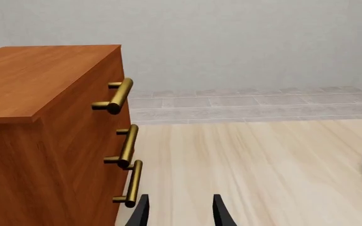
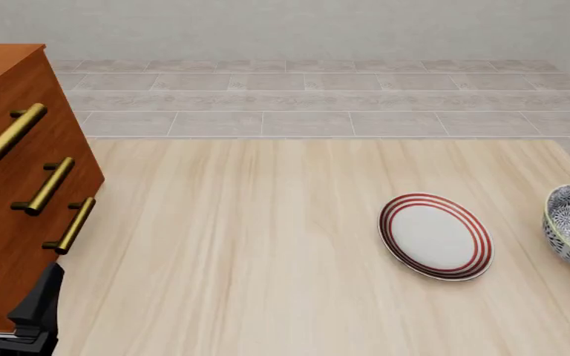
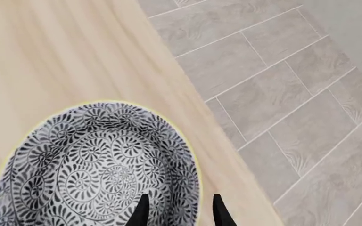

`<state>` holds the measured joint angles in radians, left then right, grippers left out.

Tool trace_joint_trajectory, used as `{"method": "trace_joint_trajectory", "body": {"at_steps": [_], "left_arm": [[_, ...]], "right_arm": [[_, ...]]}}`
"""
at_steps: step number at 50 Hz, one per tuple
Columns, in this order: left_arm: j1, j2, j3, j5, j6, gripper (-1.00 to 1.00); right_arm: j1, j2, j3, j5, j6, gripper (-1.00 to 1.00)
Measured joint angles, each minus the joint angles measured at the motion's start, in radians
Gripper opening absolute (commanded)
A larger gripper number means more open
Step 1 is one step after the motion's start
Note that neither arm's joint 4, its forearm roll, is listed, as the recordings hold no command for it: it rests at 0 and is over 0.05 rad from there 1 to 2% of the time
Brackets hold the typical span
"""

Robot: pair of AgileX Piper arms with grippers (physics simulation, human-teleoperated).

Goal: Put the bowl on top of the cabinet.

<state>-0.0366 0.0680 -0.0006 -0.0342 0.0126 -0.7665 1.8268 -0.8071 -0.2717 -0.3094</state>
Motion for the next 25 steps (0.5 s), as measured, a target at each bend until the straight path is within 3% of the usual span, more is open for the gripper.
{"method": "trace_joint_trajectory", "body": {"at_steps": [3,4,25], "left_arm": [[0.0,0.001,0.0,-0.001,0.0,1.0],[0.0,0.001,0.0,-0.001,0.0,1.0],[0.001,0.004,0.0,-0.003,0.001,1.0]], "right_arm": [[-0.002,0.01,-0.001,-0.004,-0.002,1.0],[-0.003,0.013,-0.002,-0.005,-0.003,-1.0],[-0.003,0.003,-0.01,0.001,-0.02,-1.0]]}}
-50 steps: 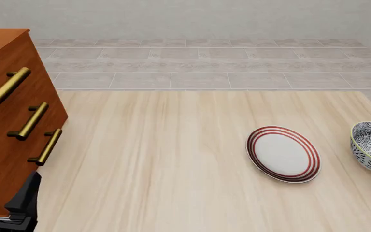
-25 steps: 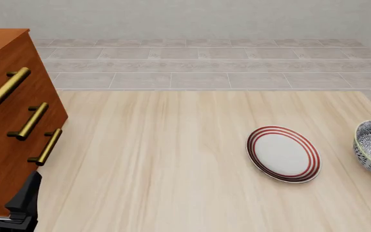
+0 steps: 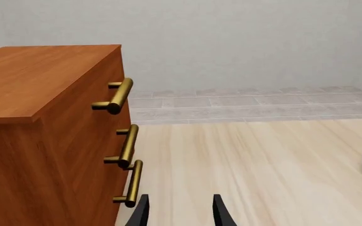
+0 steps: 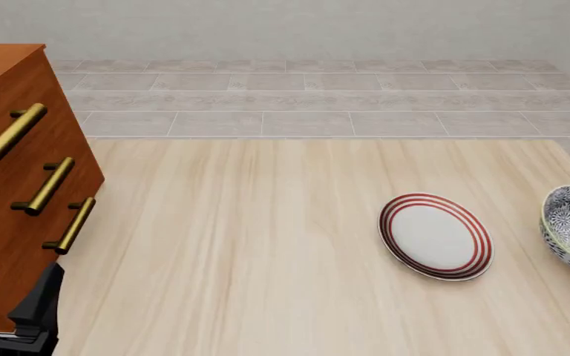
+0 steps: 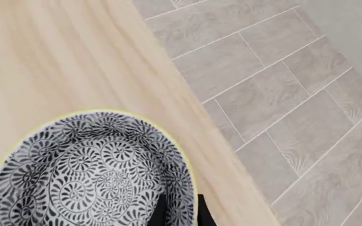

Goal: Put the bowl on top of the cabinet.

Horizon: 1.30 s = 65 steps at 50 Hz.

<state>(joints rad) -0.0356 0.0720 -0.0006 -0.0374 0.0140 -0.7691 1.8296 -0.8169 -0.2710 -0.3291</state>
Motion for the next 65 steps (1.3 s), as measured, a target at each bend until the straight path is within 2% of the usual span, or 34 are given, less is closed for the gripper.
{"method": "trace_joint_trajectory", "body": {"at_steps": [53,65], "left_arm": [[-0.004,-0.01,0.0,0.007,0.001,1.0],[-0.006,-0.001,0.0,-0.001,0.002,1.0]], "right_arm": [[0.096,-0.308,-0.012,0.191,0.077,-1.0],[0.15,-0.394,-0.036,0.246,0.087,-1.0]]}}
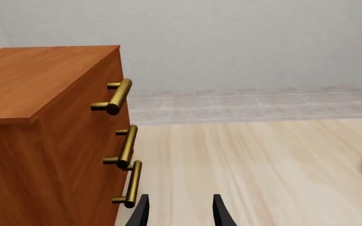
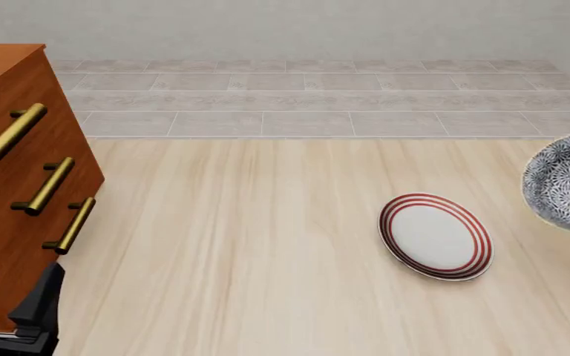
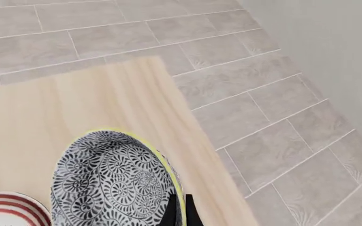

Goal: Put the bowl on top of the cabinet.

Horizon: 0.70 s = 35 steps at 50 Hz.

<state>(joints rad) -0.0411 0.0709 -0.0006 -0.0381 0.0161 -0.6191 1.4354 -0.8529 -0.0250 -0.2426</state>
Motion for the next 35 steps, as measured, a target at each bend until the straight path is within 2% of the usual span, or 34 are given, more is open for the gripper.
{"method": "trace_joint_trajectory", "body": {"at_steps": [35], "left_arm": [[0.001,-0.019,0.0,0.014,-0.002,1.0]], "right_arm": [[0.224,-0.14,-0.089,0.108,-0.011,-1.0]]}}
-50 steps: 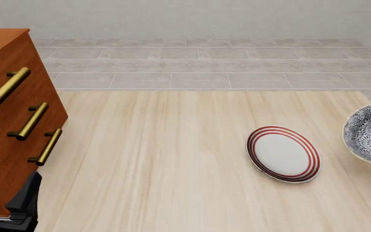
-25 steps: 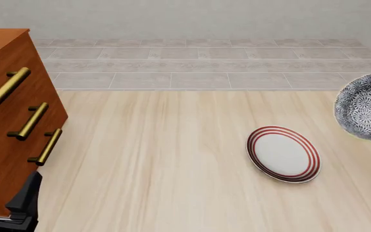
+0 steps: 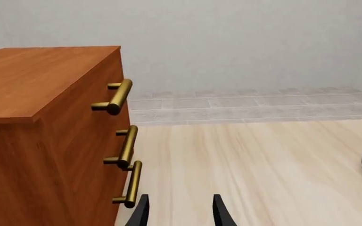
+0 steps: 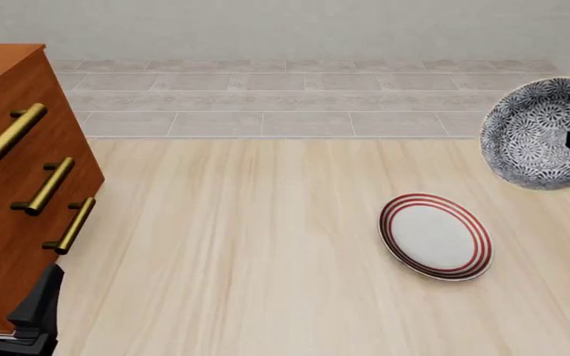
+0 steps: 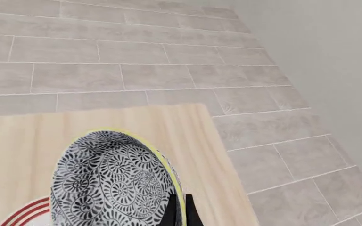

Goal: Put the bowl on top of the cabinet.

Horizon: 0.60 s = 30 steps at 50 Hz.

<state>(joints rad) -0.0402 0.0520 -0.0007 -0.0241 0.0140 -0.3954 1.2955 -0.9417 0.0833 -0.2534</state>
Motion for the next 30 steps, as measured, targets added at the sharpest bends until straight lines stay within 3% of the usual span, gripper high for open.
{"method": "trace_joint_trajectory", "body": {"at_steps": [30], "left_arm": [[-0.001,-0.011,0.0,0.005,-0.001,1.0]], "right_arm": [[0.209,-0.038,-0.017,0.026,-0.001,-1.0]]}}
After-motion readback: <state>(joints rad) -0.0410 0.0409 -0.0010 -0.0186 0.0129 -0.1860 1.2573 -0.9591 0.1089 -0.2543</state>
